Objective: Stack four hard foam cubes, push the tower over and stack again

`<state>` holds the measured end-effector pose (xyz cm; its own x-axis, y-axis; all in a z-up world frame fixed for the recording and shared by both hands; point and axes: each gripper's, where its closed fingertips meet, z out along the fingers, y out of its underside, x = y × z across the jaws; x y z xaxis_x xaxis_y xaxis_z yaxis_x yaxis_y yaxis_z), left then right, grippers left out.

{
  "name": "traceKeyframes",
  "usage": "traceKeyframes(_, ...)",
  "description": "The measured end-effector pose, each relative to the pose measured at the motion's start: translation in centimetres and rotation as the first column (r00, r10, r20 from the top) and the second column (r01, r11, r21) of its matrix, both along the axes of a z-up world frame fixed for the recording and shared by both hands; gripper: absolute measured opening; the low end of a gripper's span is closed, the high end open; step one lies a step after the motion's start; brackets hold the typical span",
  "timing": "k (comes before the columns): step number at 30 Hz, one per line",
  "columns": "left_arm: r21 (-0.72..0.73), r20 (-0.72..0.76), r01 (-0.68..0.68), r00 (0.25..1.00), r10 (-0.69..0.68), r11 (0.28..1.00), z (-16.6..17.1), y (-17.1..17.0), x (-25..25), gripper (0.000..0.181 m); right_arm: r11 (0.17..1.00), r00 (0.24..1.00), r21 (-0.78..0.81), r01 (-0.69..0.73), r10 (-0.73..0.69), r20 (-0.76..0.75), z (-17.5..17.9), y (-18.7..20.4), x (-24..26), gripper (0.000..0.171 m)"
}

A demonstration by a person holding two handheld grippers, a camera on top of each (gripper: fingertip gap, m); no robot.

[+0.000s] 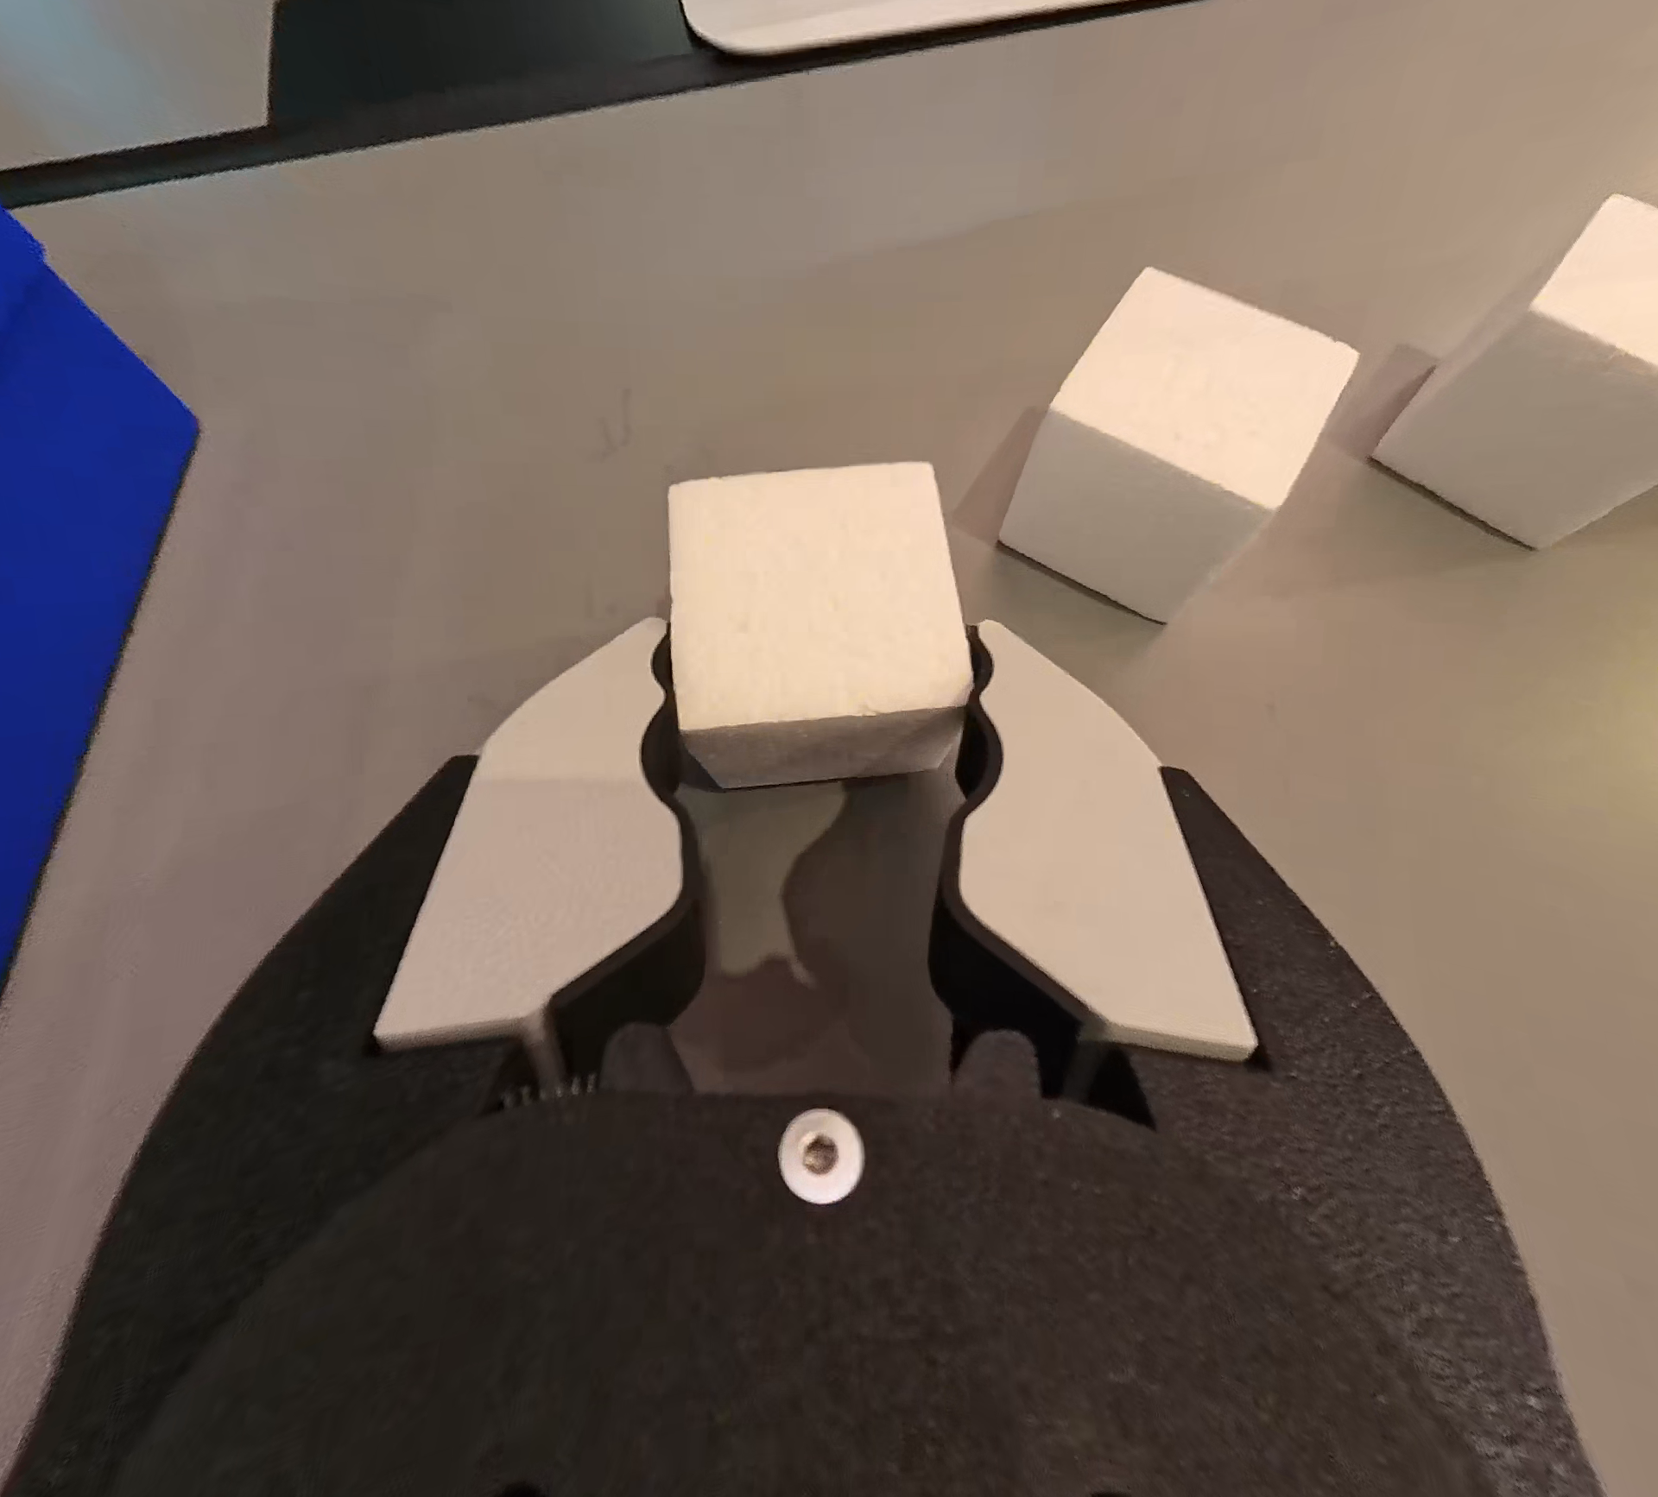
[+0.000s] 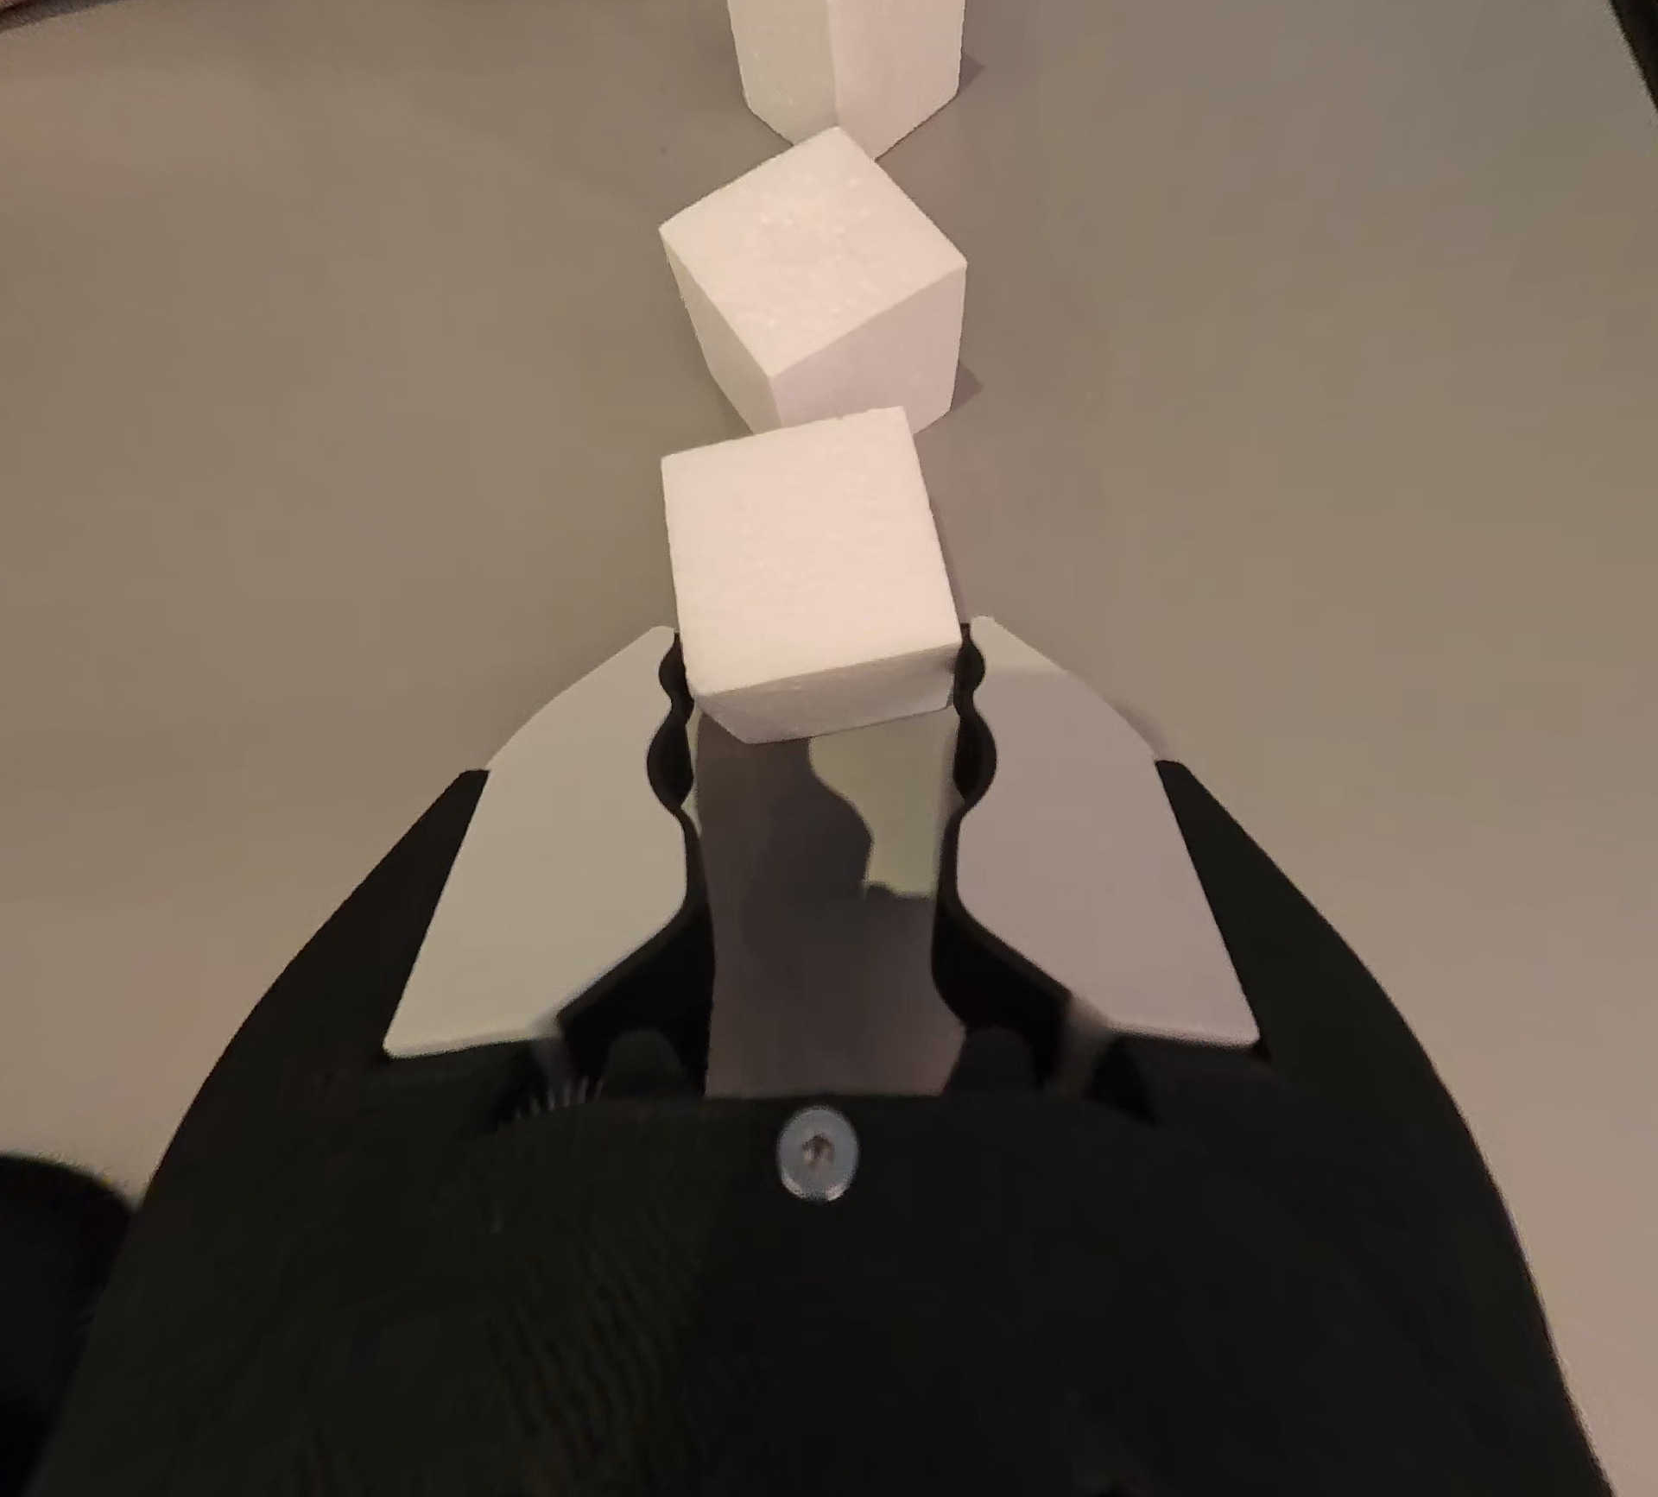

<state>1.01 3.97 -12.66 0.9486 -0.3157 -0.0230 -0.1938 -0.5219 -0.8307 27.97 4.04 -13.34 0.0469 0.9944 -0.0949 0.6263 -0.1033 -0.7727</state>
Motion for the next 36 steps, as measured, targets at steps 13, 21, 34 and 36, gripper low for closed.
traceKeyframes(13,0.133,0.142,0.051,0.987,-0.07,0.99,4.8,-2.4,1.4,0.06,0.934,0.916,0.163,-0.317,0.346,-0.204,10.8,-2.0,-6.1,0.057)
traceKeyframes(21,0.198,0.042,0.053,0.997,-0.063,0.979,5.2,-2.2,1.5,0.06,0.921,0.921,0.053,-0.387,0.389,-0.032,7.0,-0.5,-7.1,0.057)
traceKeyframes(34,0.26,-0.034,0.09,0.996,-0.084,0.961,6.1,-2.7,2.6,0.06,0.929,0.929,0.028,-0.37,0.369,0.035,4.8,0.1,-7.2,0.057)
traceKeyframes(36,0.254,-0.037,0.094,0.995,-0.088,0.963,6.0,-2.8,2.6,0.06,0.928,0.928,0.024,-0.371,0.37,0.034,4.7,0.1,-7.4,0.057)
